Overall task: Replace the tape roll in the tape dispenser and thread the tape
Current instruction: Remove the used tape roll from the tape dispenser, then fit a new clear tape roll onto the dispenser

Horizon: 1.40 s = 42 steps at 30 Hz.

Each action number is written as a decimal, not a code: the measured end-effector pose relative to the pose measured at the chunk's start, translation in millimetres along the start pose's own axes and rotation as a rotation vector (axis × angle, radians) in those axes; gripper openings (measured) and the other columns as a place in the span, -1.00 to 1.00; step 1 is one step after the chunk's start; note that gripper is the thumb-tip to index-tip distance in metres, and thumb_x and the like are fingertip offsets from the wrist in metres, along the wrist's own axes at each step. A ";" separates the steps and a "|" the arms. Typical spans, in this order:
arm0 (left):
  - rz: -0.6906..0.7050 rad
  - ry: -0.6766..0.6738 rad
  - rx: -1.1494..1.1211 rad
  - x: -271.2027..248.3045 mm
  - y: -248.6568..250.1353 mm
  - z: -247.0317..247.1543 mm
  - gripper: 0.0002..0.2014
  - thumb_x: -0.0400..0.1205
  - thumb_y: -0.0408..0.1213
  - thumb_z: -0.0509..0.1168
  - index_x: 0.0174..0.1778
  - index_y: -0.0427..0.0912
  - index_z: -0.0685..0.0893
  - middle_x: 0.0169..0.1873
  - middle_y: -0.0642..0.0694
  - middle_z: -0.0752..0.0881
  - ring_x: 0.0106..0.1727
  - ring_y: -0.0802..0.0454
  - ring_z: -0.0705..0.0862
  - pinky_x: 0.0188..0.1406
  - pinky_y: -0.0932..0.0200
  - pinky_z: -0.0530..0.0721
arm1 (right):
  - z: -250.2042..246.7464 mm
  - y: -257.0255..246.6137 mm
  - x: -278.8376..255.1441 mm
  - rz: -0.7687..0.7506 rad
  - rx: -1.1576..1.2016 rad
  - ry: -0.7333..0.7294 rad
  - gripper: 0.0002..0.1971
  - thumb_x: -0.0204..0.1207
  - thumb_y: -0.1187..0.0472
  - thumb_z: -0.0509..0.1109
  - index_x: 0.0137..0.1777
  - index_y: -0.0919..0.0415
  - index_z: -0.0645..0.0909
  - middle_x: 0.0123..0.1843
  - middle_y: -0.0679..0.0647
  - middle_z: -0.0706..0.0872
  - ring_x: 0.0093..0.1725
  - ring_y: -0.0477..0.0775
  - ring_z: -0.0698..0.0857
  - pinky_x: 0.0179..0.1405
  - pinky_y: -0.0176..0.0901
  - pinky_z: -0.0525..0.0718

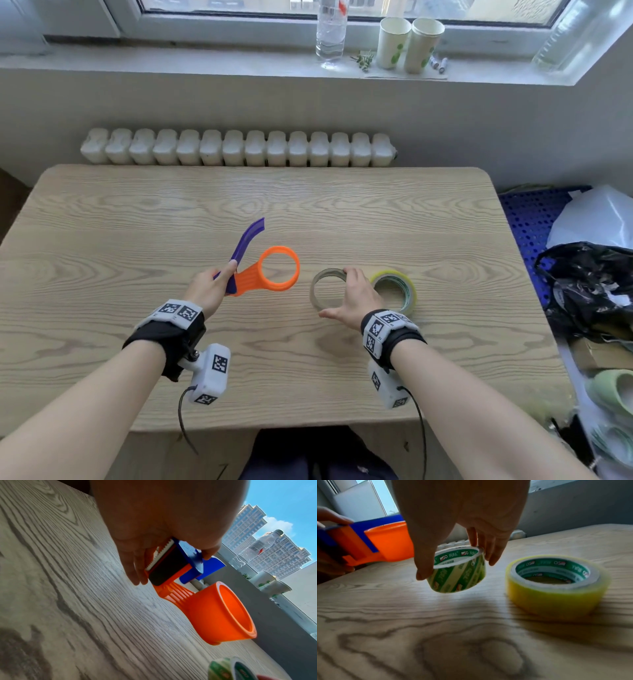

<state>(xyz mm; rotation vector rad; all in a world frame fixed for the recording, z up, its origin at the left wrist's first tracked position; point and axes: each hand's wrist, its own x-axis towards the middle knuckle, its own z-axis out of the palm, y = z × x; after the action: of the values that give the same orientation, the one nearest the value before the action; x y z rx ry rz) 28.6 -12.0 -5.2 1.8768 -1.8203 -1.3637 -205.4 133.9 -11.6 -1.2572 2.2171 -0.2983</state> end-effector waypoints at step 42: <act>0.039 -0.195 0.069 -15.7 61.8 75.8 -0.43 0.27 0.42 0.05 -0.30 0.02 0.71 -0.11 -0.34 0.81 0.07 -0.40 0.72 0.20 -0.29 0.65 | -27.5 106.7 4.9 0.036 -0.100 -0.102 0.04 0.23 0.36 0.56 0.62 0.06 0.00 0.70 0.09 -0.06 0.69 0.12 -0.06 0.60 0.03 0.14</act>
<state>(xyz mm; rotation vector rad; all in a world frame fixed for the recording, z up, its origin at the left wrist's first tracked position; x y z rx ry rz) -64.4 21.2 2.3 1.7849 -2.0087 -1.5367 -299.5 184.4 -39.2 -1.2543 2.1879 -0.1077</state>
